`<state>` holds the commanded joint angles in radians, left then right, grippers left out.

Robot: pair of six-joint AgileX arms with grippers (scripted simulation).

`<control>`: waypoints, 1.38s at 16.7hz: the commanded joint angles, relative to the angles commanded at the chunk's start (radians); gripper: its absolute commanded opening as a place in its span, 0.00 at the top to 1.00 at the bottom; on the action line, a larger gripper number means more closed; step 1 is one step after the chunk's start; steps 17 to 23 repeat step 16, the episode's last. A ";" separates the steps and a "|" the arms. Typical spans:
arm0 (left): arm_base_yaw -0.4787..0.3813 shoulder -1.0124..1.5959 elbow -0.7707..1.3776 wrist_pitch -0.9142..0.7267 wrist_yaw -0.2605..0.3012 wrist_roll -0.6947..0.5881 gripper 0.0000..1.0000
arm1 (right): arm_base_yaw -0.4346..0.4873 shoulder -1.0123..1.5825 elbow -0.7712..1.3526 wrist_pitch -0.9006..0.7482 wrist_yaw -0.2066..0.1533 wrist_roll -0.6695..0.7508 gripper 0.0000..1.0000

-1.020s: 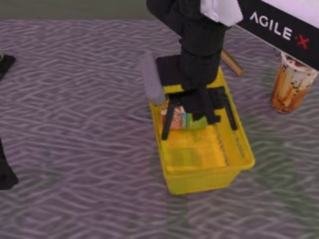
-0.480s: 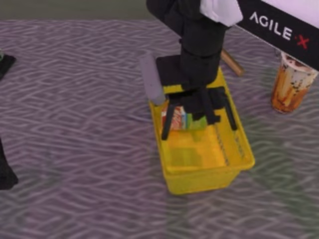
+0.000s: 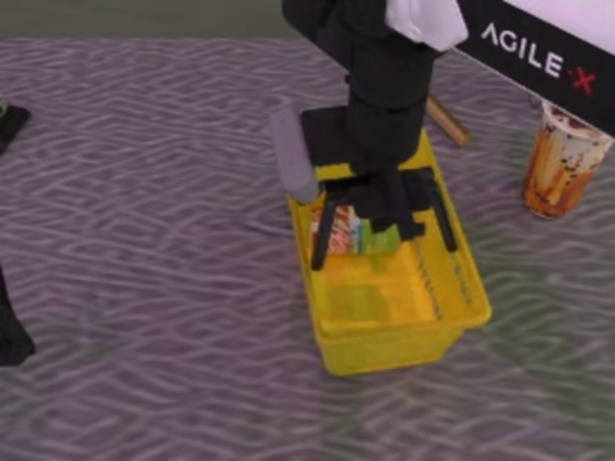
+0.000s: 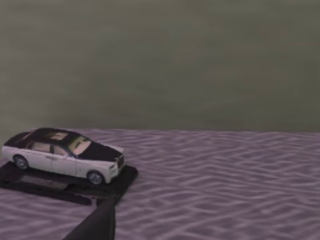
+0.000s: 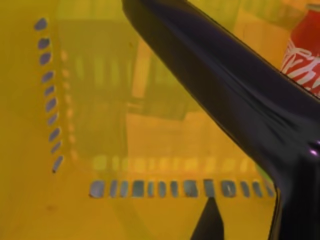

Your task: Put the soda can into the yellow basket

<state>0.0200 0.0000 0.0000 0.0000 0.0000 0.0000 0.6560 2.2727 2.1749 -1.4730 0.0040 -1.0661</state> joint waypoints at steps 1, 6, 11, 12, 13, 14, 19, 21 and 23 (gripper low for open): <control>0.000 0.000 0.000 0.000 0.000 0.000 0.00 | 0.000 0.000 0.000 0.000 0.000 0.000 1.00; 0.000 0.000 0.000 0.000 0.000 0.000 0.00 | 0.000 0.000 0.000 0.000 0.000 0.000 1.00; 0.000 0.000 0.000 0.000 0.000 0.000 0.00 | -0.012 0.006 0.079 -0.078 0.001 -0.015 1.00; 0.000 0.000 0.000 0.000 0.000 0.000 0.00 | -0.016 0.007 0.122 -0.120 0.000 -0.021 1.00; 0.000 0.000 0.000 0.000 0.000 0.000 0.00 | -0.020 0.006 0.159 -0.157 0.000 -0.028 1.00; 0.000 0.000 0.000 0.000 0.000 0.000 0.00 | -0.024 0.005 0.185 -0.183 0.000 -0.033 1.00; 0.000 0.000 0.000 0.000 0.000 0.000 0.00 | -0.029 0.002 0.206 -0.204 0.000 -0.037 1.00; 0.000 0.000 0.000 0.000 0.000 0.000 0.00 | -0.029 0.002 0.206 -0.204 0.000 -0.037 1.00; 0.000 0.000 0.000 0.000 0.000 0.000 0.00 | -0.029 0.002 0.206 -0.204 0.000 -0.037 1.00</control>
